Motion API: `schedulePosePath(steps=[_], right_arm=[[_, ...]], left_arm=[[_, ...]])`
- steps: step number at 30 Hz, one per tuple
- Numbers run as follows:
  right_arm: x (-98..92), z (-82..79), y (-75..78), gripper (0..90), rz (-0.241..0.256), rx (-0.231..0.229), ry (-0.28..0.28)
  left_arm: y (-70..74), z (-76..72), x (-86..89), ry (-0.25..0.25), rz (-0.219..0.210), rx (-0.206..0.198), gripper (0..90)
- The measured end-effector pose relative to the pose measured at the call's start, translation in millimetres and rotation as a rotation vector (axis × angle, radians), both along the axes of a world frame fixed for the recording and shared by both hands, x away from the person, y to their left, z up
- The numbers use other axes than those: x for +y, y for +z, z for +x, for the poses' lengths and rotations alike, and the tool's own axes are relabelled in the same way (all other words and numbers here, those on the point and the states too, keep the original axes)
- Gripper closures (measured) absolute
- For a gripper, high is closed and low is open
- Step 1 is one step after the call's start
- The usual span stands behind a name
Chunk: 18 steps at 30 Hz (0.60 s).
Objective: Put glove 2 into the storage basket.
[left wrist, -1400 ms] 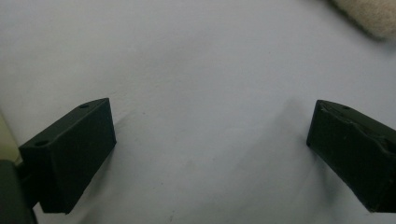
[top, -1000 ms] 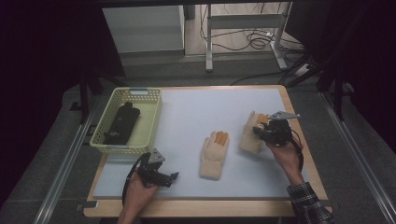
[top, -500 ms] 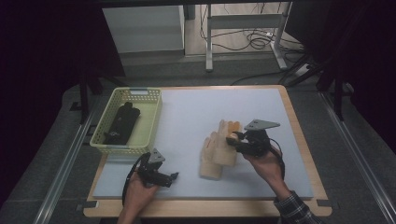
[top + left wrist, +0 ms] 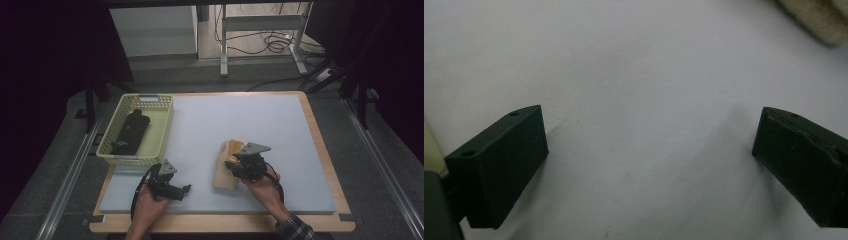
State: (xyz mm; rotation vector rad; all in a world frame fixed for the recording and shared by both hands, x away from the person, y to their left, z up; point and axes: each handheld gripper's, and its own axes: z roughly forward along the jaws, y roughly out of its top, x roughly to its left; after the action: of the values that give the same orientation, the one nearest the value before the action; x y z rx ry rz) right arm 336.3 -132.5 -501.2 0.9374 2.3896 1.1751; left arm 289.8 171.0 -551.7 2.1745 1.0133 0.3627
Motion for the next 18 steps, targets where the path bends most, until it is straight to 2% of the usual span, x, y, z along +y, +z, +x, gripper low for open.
schedulePosePath(steps=[1,4,5,6,9,14,17,18], right_arm=[[0.1,-0.5,-6.8,48.6,-0.019,0.024,0.012],[-0.6,-1.0,-8.7,43.4,-0.027,0.028,0.02],[-2.5,0.2,-4.5,38.7,-0.019,0.038,0.032],[-2.5,0.2,-4.5,38.7,-0.019,0.038,0.032],[-12.3,2.2,8.9,36.2,-0.006,0.033,0.062],[-29.1,3.9,14.3,37.1,0.019,0.035,0.047],[-40.5,3.8,10.3,45.8,0.005,0.046,0.035],[-43.0,3.2,8.6,51.3,0.0,0.051,0.035]], left_arm=[[0.0,0.0,0.1,-0.001,0.001,0.0,1.5],[0.0,0.0,0.0,-0.001,0.001,0.0,1.5],[0.0,0.0,0.0,-0.001,0.001,0.0,1.5],[0.0,0.0,0.0,0.0,0.001,0.0,1.5],[0.0,0.0,0.0,0.0,0.001,0.0,1.5],[0.0,0.0,0.0,0.0,0.001,0.0,1.5],[0.0,0.0,0.0,0.0,0.001,0.0,1.5],[0.0,0.1,0.0,0.0,0.001,0.0,1.5]])
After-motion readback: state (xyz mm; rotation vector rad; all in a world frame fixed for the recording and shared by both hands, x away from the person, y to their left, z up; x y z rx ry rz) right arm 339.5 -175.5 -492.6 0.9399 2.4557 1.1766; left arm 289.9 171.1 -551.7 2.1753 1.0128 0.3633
